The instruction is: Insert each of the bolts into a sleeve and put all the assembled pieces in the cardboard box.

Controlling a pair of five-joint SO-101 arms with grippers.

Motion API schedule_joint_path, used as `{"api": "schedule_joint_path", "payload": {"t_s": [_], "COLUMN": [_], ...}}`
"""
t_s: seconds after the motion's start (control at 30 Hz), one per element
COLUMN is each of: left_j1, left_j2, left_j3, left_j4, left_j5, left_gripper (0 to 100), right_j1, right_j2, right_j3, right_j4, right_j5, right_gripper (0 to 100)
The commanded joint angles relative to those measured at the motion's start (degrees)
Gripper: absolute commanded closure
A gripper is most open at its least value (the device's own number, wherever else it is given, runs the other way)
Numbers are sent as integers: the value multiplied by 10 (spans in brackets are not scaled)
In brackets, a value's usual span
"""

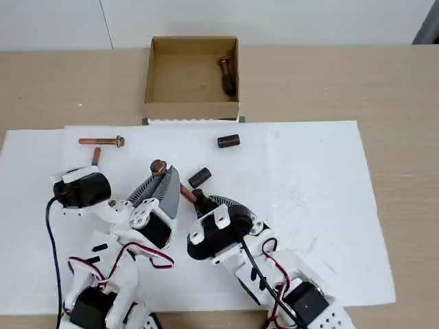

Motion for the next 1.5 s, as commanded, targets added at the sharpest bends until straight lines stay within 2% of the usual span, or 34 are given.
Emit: {"api": "schedule_joint_path", "payload": {"t_s": [0.0,0.7,1.07,1.23,1.47], "left_j1": [4,24,42,96,98], "left_j2": [-6,-7,-7,-7,-6], "left_j3": [2,11,9,8,11], "left_j4": [-16,-11,120,131,147], "left_j5": [3,4,1,1,-26], "left_gripper": [993,993,993,993,993], "right_j1": [-4,-29,-27,-23,3], "right_j2": [-4,-3,-3,-3,-3], "right_j3": [-4,25,12,13,11], "right_j4": [-23,-67,-67,-67,-68], "right_j5": [11,11,11,11,11], "right_gripper": [995,995,995,995,995]}}
